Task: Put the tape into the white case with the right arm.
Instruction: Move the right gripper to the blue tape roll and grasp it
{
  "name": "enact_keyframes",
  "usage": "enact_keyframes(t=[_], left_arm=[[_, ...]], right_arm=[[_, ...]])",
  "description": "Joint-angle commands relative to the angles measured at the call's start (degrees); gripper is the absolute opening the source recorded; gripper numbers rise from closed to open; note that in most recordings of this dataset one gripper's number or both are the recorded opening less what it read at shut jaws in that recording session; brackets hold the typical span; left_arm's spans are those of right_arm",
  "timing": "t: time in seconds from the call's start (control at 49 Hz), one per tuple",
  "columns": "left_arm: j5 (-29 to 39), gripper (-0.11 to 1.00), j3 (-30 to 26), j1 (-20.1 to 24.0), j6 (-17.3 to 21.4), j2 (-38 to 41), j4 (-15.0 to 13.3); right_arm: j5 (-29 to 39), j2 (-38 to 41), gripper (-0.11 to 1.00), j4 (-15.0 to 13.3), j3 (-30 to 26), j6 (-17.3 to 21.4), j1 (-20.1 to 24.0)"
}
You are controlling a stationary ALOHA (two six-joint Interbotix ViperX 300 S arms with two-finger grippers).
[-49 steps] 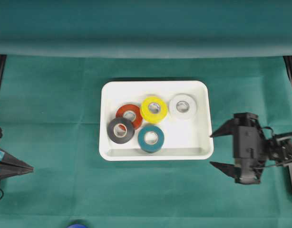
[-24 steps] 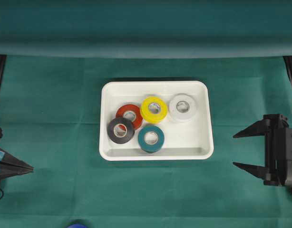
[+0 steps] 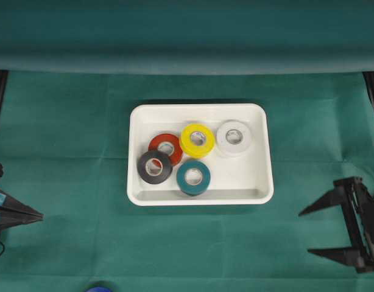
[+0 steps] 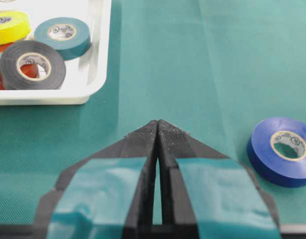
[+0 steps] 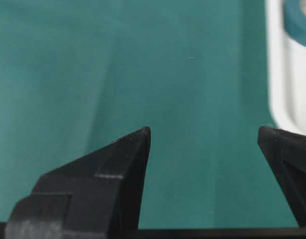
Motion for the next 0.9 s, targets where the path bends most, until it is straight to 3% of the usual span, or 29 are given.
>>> enact_keyframes(t=[0.0,0.225,0.368,0.592,0.878], left_arm=[[-0.5,0.00,-0.6,0.1,0.0,0.4,-0.1],[-0.5,0.00,-0.6,0.1,0.0,0.4,-0.1],[-0.5,0.00,-0.6,0.1,0.0,0.4,-0.1],[-0.6,0.00,-0.6,0.1,0.0,0.4,-0.1],[-0.6,0.00,-0.6,0.1,0.0,0.4,-0.1]], right_arm=[[-0.4,0.1,0.64,0.0,-0.7,0.1,1.2],[-0.6,1.8,0.61,0.0,-1.8,0.1,1.4],[-1.9,6.2,0.51,0.0,-5.7,0.1,1.8],[-2.9,20.5,0.49,-0.2,-16.5,-0.3,2.5],[-1.7,38.3,0.49,-0.2,-34.2,-0.3,2.5]])
